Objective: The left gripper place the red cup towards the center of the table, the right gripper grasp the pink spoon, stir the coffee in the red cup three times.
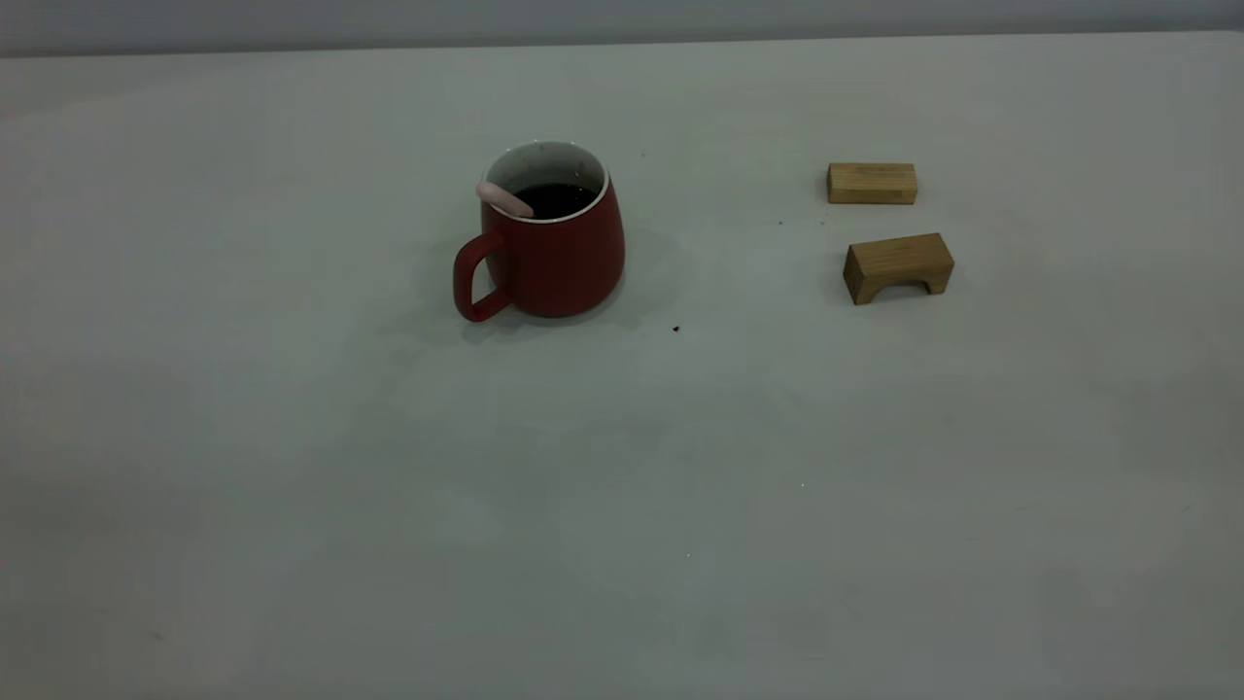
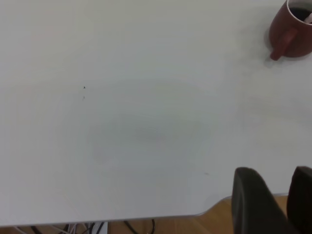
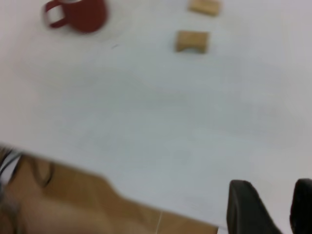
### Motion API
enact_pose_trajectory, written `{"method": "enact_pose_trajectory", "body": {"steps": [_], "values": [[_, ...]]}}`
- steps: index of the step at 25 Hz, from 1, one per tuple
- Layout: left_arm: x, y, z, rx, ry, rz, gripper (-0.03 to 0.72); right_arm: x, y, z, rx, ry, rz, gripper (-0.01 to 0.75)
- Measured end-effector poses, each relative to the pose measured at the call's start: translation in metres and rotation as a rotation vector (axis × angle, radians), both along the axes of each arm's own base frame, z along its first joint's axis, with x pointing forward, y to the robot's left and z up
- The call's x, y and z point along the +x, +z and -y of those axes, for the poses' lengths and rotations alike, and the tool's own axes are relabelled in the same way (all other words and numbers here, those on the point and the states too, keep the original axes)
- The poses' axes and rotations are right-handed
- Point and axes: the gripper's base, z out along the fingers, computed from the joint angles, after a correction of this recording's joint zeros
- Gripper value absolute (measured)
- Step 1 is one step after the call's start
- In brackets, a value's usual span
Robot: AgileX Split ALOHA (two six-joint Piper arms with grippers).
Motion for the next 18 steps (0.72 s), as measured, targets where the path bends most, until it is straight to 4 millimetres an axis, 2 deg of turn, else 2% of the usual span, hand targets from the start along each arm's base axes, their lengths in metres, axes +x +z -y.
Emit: {"method": "enact_pose_trajectory", "body": {"steps": [3, 5, 18], "values": [[0.0, 0.0, 0.0, 0.0, 0.0, 0.0, 0.247, -0.005, -0.021, 0.001, 0.017, -0.073, 0.05, 0.239], [0.0, 0.0, 0.0, 0.0, 0.0, 0.0, 0.247, -0.006, -0.026, 0.001, 0.022, -0.083, 0.062, 0.239], [0.0, 0.0, 0.0, 0.0, 0.0, 0.0, 0.247, -0.006, -0.028, 0.012, 0.014, -0.225, 0.094, 0.239]]}}
